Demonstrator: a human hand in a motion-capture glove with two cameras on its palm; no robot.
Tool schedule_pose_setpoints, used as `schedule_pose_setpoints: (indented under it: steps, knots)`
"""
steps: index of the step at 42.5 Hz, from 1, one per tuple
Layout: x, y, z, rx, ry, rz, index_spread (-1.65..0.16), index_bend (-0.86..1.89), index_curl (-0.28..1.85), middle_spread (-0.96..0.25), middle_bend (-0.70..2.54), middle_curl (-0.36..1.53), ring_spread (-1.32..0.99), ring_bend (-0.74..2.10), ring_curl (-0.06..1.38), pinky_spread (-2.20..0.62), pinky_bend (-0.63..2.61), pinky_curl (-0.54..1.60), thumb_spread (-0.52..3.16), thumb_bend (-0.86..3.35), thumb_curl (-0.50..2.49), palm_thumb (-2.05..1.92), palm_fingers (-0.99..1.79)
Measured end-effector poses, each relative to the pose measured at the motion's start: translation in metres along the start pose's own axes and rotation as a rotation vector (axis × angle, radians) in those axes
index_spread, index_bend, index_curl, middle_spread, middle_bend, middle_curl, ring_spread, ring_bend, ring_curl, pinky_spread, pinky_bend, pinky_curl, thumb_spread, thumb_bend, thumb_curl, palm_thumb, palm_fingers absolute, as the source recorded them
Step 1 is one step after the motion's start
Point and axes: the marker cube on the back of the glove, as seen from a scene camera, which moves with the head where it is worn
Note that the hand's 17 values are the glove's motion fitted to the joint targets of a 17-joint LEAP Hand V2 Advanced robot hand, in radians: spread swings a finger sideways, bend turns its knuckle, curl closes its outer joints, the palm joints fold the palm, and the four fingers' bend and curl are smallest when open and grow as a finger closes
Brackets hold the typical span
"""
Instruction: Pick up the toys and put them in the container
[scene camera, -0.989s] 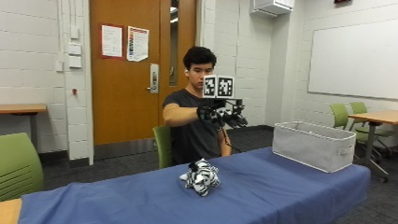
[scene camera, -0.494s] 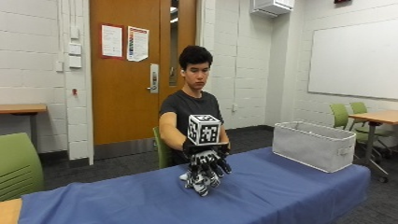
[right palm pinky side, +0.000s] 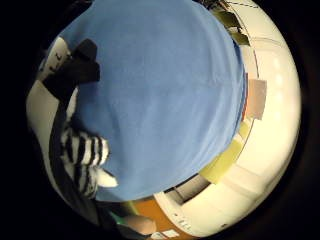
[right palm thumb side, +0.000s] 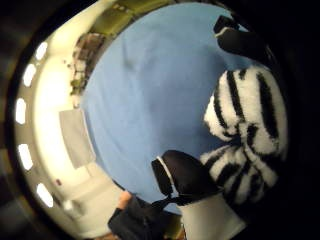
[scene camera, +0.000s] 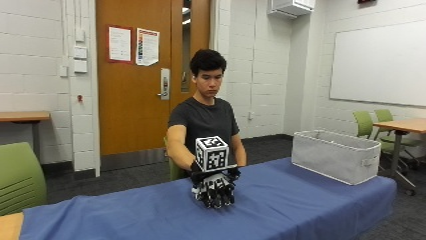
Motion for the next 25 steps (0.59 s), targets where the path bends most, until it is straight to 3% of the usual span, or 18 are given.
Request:
schedule_pose_setpoints:
  steps: [7,14,18,25]
  knots:
    - [-0.003,0.011,-0.001,0.043,-0.011,-0.003,-0.38,0.52,0.57,-0.12,0.13,0.32,-0.25,0.4,0.2,-0.13,1.04,0.34,1.12,0.04,0.27,0.14,0.22]
    - [-0.009,0.016,-0.006,0.124,0.025,-0.016,-0.37,0.76,0.63,-0.16,0.22,0.33,-0.35,0.6,0.23,-0.2,0.82,0.27,1.2,0.11,0.33,0.3,0.68]
    - [-0.01,0.011,-0.01,0.181,0.064,0.003,-0.35,0.63,0.63,-0.22,0.41,0.39,-0.4,0.78,0.28,-0.28,0.82,0.26,1.18,0.17,0.38,0.44,1.06]
    - [-0.005,-0.002,-0.013,0.143,0.04,0.048,-0.33,0.45,0.68,-0.3,0.74,0.52,-0.41,1.0,0.39,-0.41,0.76,0.29,1.03,0.21,0.49,0.59,1.25]
